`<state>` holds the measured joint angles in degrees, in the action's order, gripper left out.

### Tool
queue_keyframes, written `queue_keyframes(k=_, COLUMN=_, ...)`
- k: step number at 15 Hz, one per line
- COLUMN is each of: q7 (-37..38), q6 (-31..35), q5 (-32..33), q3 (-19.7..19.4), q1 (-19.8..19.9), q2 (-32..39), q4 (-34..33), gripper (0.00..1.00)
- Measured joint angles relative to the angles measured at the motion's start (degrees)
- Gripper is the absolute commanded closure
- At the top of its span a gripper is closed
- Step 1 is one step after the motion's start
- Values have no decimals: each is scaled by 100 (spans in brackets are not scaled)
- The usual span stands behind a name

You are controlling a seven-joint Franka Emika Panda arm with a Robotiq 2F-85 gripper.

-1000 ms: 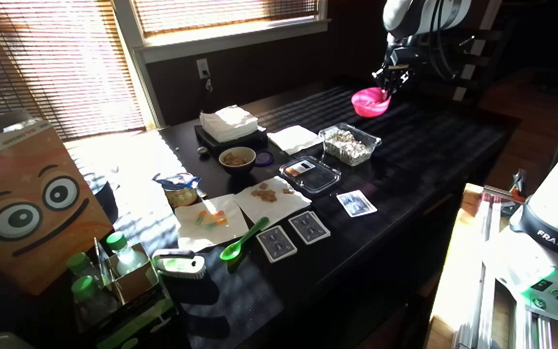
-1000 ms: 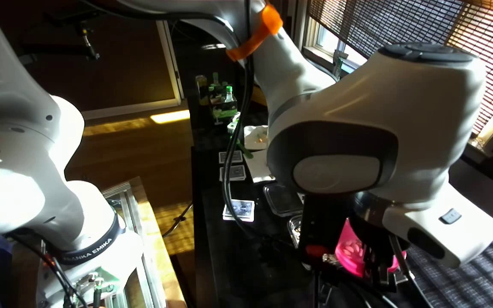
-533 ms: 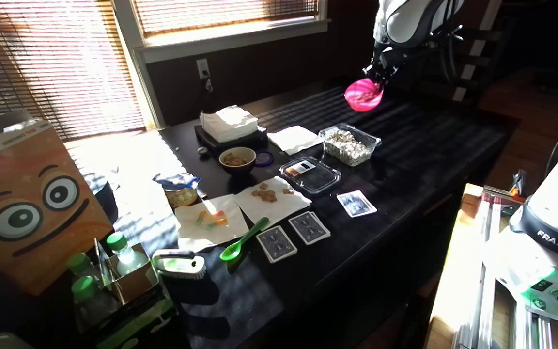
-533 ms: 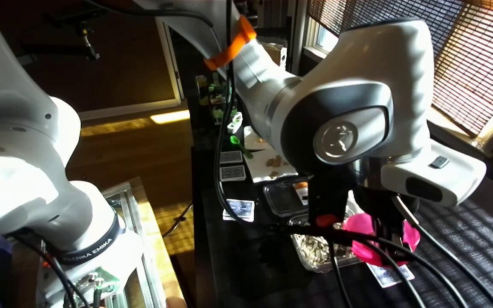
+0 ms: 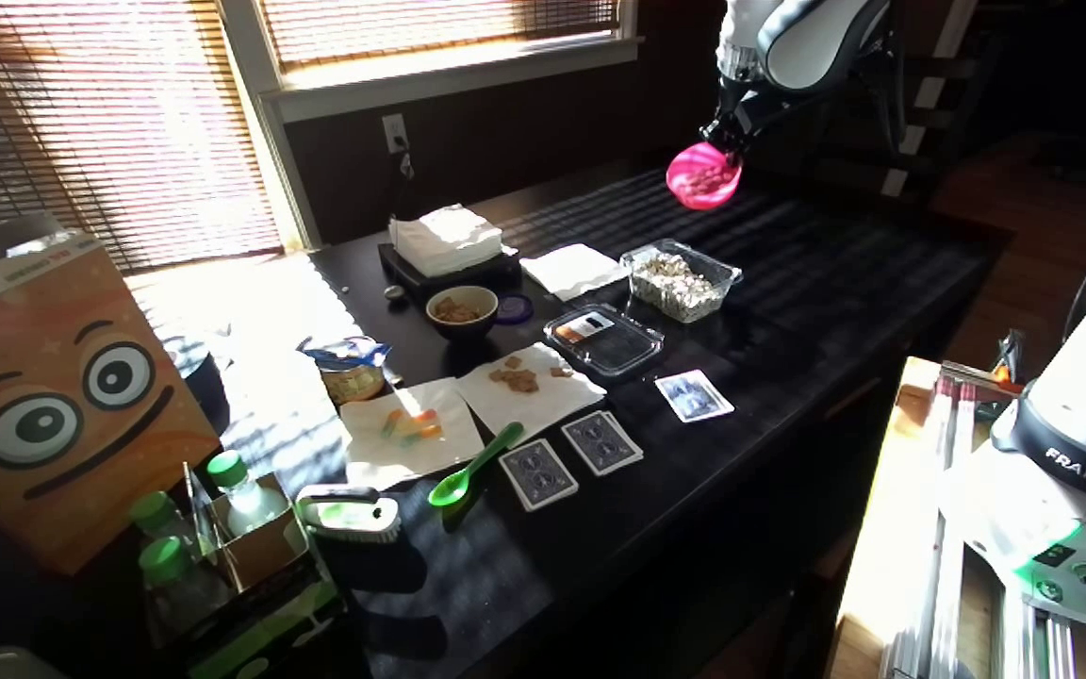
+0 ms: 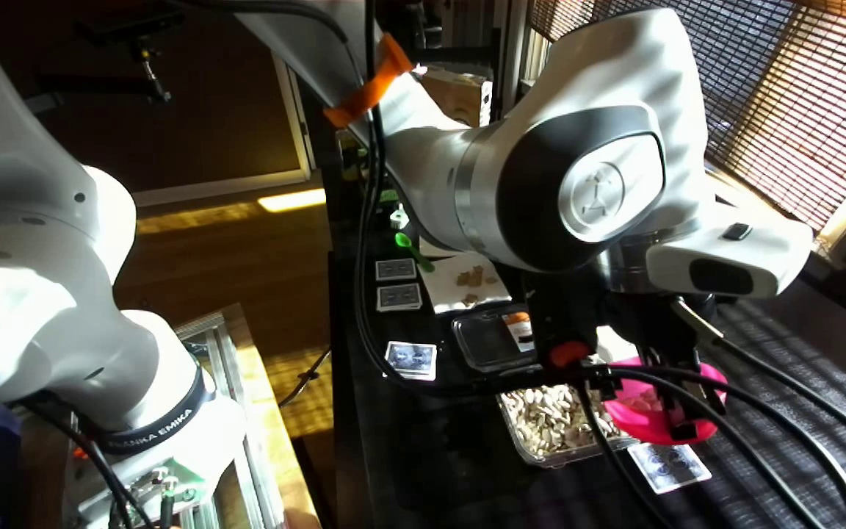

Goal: Pour the contents in the pink bowl into the clear container.

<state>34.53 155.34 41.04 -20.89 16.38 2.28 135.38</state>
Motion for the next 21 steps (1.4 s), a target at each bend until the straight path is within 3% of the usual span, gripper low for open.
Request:
queue_keyframes(k=5, q7=80, q6=-1, q5=439, q3=47, q1=-9, q2=7, q4=-1, gripper=99)
queue_keyframes(k=14, q7=1571, q6=-309, q5=3106, q3=336, q1=-147, q2=5, q4=-61, gripper=99)
queue_keyframes(k=21, q7=1937, q6=-578, q5=4237, q3=577, q1=-228, q2=6, q4=-59, gripper=99)
